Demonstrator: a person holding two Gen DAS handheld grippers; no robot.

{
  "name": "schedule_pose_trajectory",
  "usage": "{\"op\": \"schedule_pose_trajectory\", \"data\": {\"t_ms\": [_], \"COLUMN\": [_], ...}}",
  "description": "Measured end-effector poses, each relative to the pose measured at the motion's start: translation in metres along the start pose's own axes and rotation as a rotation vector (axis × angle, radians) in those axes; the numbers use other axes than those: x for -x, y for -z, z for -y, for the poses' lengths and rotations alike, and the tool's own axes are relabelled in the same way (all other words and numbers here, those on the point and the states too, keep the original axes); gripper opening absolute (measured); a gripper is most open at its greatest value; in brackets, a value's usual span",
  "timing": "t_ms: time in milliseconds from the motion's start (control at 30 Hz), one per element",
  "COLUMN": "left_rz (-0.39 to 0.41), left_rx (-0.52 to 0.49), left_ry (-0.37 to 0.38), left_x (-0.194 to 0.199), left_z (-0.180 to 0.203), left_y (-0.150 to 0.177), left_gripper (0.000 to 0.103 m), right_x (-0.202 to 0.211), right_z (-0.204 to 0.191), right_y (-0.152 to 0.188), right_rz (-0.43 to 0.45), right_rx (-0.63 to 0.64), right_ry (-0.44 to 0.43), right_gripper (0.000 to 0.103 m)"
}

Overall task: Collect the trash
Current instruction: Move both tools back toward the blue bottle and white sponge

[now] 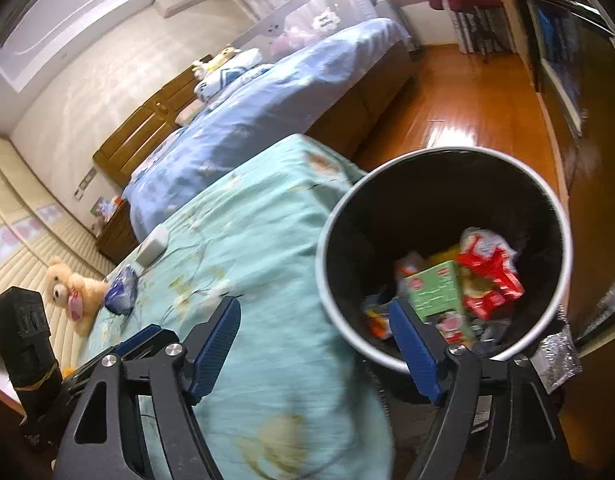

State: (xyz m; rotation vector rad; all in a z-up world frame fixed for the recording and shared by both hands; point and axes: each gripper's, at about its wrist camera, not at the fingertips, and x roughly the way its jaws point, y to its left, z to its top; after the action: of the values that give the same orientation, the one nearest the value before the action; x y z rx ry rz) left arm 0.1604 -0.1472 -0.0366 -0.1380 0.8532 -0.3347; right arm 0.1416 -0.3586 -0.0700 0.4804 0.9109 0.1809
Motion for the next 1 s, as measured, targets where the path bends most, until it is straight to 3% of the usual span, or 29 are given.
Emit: {"op": "schedule_pose_trajectory", "data": {"t_ms": [500, 1000], "left_rz": [0.037, 0.051], "left_rx": [0.15, 0.228], "left_ry": [-0.12, -0.231], "left_x": [0.054, 0.067], "left_z": [-0.082, -0.145], "left_y": [0.022, 0.016], "left_gripper": [0.06, 0.062], "right_x": [-0.041, -0.084], "right_z": [-0.068, -0.121], "right_y": [0.023, 0.021], "right_rz": [-0.079, -0.143], "right_rx": [0.102, 0.17], "right_ry": [-0.097, -0.173], "right_gripper": [0.079, 0.087]}}
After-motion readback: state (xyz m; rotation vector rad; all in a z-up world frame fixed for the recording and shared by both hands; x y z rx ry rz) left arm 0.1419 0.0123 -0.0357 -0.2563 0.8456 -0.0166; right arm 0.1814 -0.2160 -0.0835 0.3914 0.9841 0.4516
